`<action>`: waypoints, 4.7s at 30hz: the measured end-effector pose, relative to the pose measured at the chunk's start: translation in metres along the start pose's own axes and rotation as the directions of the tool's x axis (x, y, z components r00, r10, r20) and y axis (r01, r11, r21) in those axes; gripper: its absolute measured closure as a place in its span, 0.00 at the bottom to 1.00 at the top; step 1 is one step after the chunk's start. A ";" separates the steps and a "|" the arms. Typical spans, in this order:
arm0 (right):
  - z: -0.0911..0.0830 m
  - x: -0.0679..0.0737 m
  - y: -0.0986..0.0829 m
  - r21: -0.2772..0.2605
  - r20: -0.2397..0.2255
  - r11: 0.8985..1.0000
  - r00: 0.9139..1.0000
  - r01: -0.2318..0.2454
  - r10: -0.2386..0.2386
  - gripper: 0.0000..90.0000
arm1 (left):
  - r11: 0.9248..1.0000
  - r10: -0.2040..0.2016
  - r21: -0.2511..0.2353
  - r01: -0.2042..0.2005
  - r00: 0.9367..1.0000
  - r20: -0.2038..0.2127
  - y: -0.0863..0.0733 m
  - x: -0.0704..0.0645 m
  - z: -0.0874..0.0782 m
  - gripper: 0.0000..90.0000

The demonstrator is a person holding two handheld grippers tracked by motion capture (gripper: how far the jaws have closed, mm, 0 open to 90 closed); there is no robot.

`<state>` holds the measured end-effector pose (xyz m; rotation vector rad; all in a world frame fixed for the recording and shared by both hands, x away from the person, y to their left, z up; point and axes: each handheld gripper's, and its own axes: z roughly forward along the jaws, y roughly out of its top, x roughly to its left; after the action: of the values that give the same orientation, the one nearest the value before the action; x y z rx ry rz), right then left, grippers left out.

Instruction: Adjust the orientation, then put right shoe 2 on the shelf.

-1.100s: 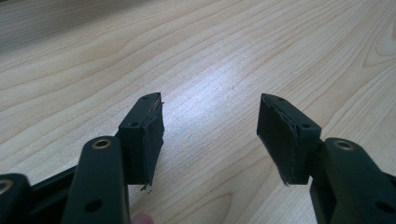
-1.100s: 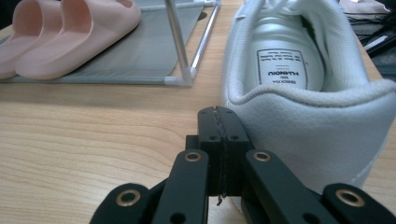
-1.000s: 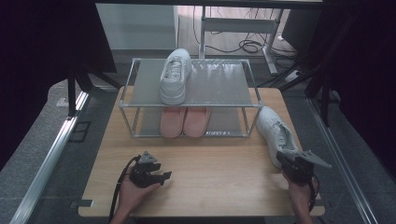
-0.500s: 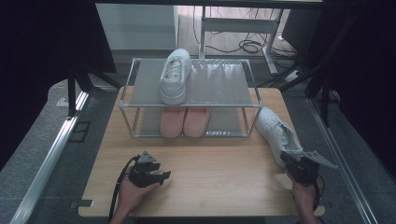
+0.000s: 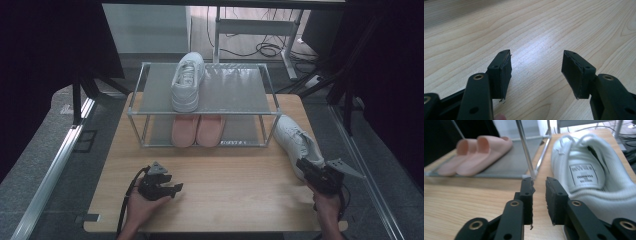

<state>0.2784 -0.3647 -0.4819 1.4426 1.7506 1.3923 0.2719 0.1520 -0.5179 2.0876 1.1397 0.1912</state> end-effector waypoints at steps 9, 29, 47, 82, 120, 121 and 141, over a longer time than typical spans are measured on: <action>-0.002 -0.002 0.011 -0.030 -0.048 1.000 0.999 -0.005 0.003 0.75 | 1.000 0.004 -0.001 -0.004 1.000 0.001 0.002 0.000 0.000 0.46; 0.011 -0.039 0.064 -0.032 -0.058 0.999 0.998 -0.038 0.036 0.70 | 1.000 0.004 -0.009 -0.004 1.000 0.001 0.006 0.001 0.000 0.46; 0.040 -0.085 0.055 0.057 -0.022 0.996 0.997 -0.066 0.067 0.63 | 1.000 -0.015 -0.014 0.014 1.000 -0.018 -0.002 0.002 -0.007 0.46; 0.072 -0.087 0.055 0.196 0.069 0.979 0.996 0.049 -0.064 0.66 | 1.000 -0.017 -0.016 0.017 1.000 -0.008 -0.002 0.001 -0.006 0.46; 0.036 -0.081 0.047 -0.074 -0.023 0.956 0.959 -0.283 0.282 0.89 | 1.000 -0.017 -0.014 0.017 1.000 -0.010 -0.002 0.002 -0.006 0.46; 0.035 -0.080 0.047 -0.084 -0.029 0.954 0.958 -0.288 0.287 0.89 | 1.000 -0.017 -0.012 0.017 1.000 -0.011 -0.002 0.002 -0.006 0.46; 0.009 -0.062 0.050 -0.221 -0.115 0.898 0.925 -0.380 0.363 0.90 | 1.000 -0.017 -0.005 0.017 1.000 -0.012 -0.002 0.001 -0.004 0.46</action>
<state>0.3285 -0.4215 -0.4550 1.6660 1.3278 1.8006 0.2696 0.1551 -0.5166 2.0747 1.1622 0.1981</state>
